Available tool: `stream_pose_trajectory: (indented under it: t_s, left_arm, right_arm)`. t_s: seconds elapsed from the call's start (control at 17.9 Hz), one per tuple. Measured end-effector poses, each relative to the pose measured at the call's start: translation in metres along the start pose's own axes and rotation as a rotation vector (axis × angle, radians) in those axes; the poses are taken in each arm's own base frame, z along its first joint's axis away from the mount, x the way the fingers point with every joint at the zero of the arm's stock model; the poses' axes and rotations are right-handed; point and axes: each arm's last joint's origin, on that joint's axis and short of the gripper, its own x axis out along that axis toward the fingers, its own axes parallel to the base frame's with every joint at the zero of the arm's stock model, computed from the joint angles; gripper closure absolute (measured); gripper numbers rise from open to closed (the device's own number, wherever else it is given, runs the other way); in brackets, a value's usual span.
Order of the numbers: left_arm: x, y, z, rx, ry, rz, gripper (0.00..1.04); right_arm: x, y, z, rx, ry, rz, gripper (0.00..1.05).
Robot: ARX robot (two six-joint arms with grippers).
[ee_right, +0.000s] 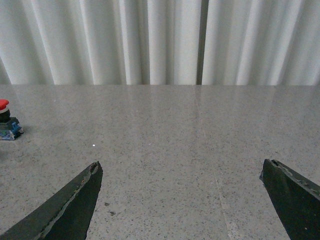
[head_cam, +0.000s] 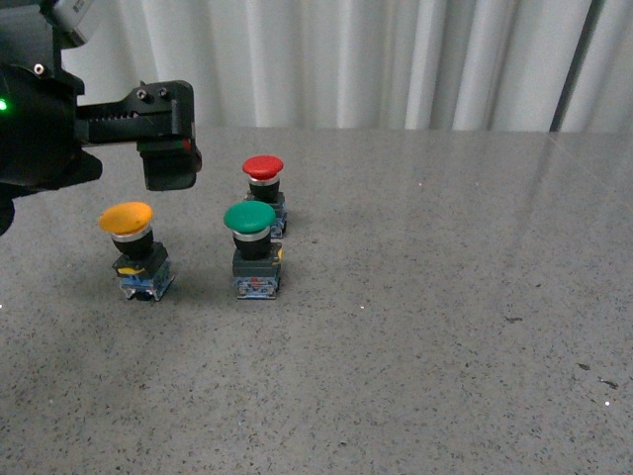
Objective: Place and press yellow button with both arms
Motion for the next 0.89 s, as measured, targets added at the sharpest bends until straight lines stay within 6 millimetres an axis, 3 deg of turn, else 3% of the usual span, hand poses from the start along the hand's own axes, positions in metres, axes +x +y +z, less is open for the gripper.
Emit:
stream_pose_trajectory:
  t_s: [0.17, 0.33, 0.61, 0.89]
  left_arm:
    - [0.001, -0.008, -0.008, 0.016, 0.006, 0.011, 0.07]
    - [0.003, -0.003, -0.023, 0.016, 0.026, 0.071, 0.07]
    - [0.005, 0.004, -0.031, 0.023, 0.041, 0.094, 0.08]
    - [0.009, 0.007, -0.037, 0.035, 0.068, 0.1, 0.58]
  right_arm:
    - [0.0, 0.0, 0.0, 0.0, 0.0, 0.0, 0.07]
    - [0.0, 0.0, 0.0, 0.0, 0.0, 0.0, 0.07]
    - [0.0, 0.0, 0.0, 0.0, 0.0, 0.0, 0.07]
    - [0.0, 0.0, 0.0, 0.0, 0.0, 0.0, 0.07]
